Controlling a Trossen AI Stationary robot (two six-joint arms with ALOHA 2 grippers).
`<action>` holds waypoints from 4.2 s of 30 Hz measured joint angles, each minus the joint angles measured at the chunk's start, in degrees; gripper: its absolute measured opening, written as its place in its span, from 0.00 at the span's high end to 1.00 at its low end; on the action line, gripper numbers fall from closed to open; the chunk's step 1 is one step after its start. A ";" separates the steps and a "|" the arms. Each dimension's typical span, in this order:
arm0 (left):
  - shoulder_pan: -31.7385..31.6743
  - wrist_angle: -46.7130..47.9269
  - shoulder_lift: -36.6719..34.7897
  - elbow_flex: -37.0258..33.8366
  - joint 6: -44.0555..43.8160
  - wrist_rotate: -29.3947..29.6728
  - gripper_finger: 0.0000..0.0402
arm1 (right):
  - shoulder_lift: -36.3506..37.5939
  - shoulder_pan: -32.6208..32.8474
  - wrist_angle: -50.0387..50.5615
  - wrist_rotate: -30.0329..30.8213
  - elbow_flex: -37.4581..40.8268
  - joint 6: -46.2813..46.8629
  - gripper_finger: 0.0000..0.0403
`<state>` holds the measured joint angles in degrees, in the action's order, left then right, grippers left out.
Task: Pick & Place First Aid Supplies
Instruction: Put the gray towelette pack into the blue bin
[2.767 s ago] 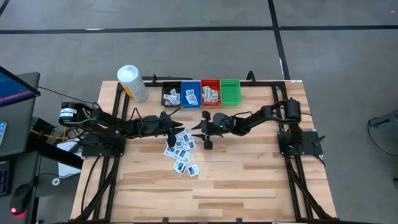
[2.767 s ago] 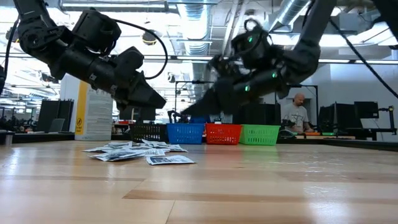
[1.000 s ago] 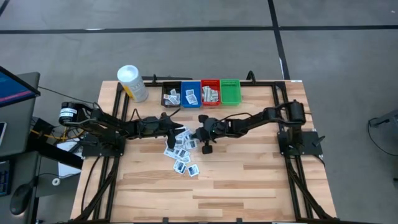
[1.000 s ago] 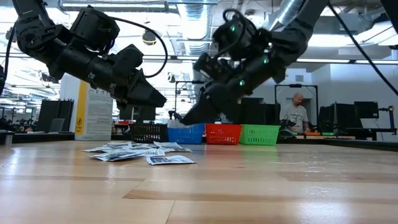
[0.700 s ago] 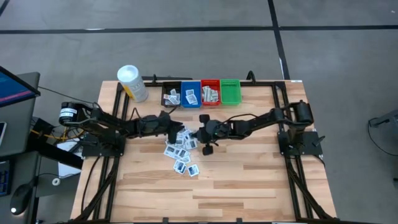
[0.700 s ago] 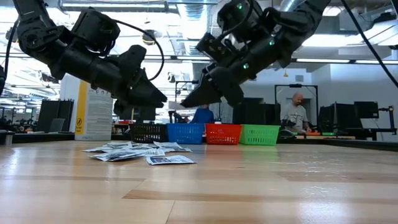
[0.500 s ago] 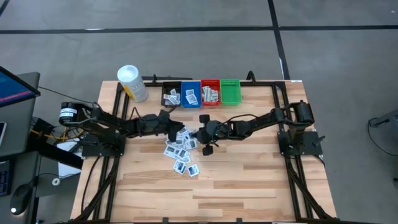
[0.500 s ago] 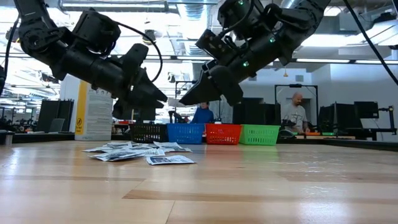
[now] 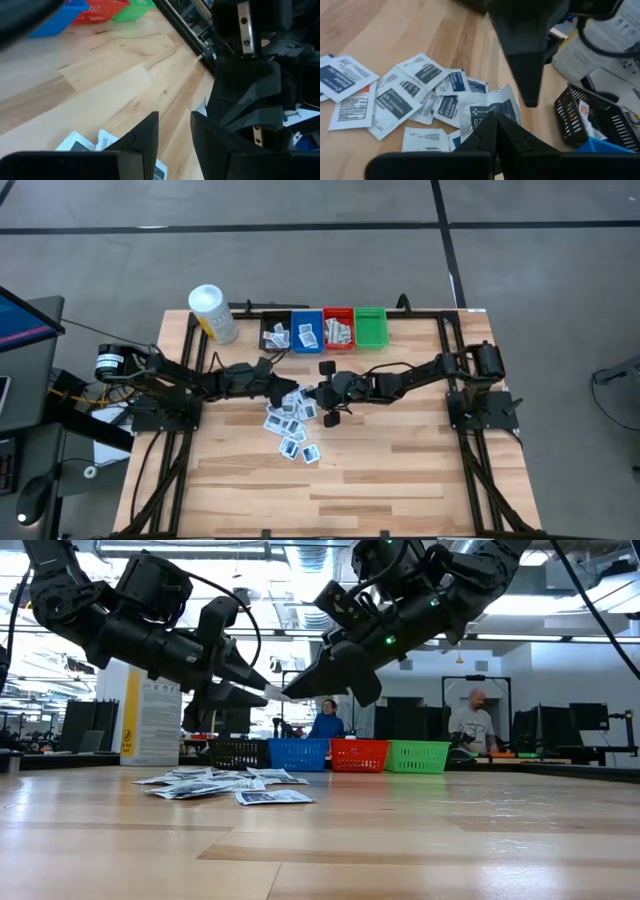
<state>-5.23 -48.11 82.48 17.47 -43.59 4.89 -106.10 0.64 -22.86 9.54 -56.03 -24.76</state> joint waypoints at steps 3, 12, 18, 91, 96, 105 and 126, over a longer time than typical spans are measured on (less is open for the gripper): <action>0.02 -0.21 0.00 0.00 -0.51 -2.35 0.72 | 0.00 -0.43 -0.15 0.00 -0.02 -0.73 1.00; 0.02 -1.30 0.00 0.02 -0.87 -3.66 0.72 | 0.00 -1.19 -0.08 -0.49 -0.02 -0.73 1.00; 0.35 -3.72 0.00 0.04 0.00 -3.72 0.72 | 0.00 -1.17 -0.24 -0.65 -0.02 -1.11 1.00; -24.89 -2.81 18.03 18.32 34.71 -1.53 0.75 | -5.16 2.35 6.86 6.82 -0.83 8.35 0.59; -24.29 5.02 14.18 17.00 35.54 -4.81 0.69 | -5.16 2.35 4.36 6.42 -0.83 8.35 0.57; -17.33 12.10 -5.75 4.45 32.58 -6.52 0.70 | -5.92 2.21 2.33 -5.82 -0.88 9.23 0.58; -0.57 9.06 -14.47 -2.75 27.93 2.62 0.70 | -20.33 -1.37 0.29 -15.90 -4.24 16.08 0.93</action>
<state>-5.81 -39.05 68.01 14.72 -15.66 7.51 -126.43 -0.74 -22.56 -6.36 -60.27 -8.69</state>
